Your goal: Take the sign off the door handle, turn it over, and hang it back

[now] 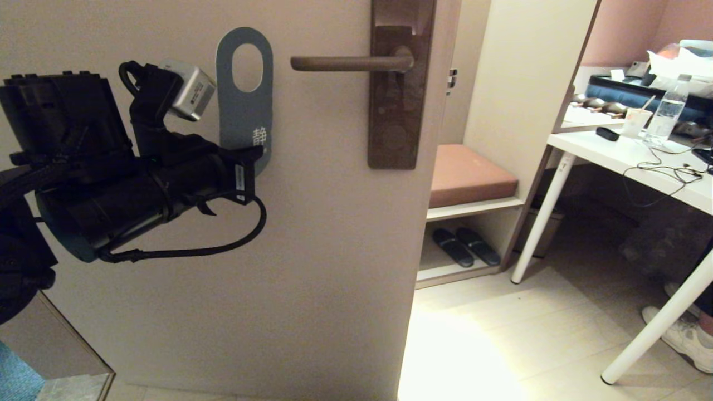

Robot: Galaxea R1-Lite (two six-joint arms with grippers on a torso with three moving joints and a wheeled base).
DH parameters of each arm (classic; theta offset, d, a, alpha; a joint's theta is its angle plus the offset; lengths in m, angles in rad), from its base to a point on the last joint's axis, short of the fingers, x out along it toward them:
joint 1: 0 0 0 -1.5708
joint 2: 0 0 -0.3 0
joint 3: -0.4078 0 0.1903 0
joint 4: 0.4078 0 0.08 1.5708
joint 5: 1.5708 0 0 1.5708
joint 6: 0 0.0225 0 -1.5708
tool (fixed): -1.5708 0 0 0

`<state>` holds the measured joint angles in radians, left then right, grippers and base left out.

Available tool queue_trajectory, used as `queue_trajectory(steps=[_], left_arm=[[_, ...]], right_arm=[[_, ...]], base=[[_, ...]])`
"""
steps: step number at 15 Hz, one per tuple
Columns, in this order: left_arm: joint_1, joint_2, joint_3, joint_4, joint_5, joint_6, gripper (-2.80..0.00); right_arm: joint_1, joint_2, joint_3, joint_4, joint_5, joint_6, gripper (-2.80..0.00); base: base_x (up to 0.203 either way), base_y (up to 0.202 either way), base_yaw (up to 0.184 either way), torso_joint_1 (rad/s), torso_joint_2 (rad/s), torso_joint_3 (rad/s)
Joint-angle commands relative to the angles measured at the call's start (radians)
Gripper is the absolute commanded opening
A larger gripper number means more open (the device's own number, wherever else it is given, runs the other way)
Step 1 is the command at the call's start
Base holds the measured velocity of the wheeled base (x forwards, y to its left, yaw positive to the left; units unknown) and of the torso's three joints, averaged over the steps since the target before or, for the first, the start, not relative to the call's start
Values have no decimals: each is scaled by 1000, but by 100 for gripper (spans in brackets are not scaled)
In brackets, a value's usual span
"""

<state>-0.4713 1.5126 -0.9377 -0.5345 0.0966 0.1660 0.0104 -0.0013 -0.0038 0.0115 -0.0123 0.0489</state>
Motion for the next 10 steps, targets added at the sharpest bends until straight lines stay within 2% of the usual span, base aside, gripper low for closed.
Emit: queue_trajectory(steps=[1, 10], left_arm=[[-10, 0, -6, -4, 10, -1, -280], [-90, 20, -66, 71, 95, -16, -280]], right_arm=[[0, 1, 1, 1, 0, 0, -280], [0, 2, -1, 1, 0, 0, -280]], base=[[0, 0, 0, 0, 0, 0], [0, 0, 0, 0, 0, 0]])
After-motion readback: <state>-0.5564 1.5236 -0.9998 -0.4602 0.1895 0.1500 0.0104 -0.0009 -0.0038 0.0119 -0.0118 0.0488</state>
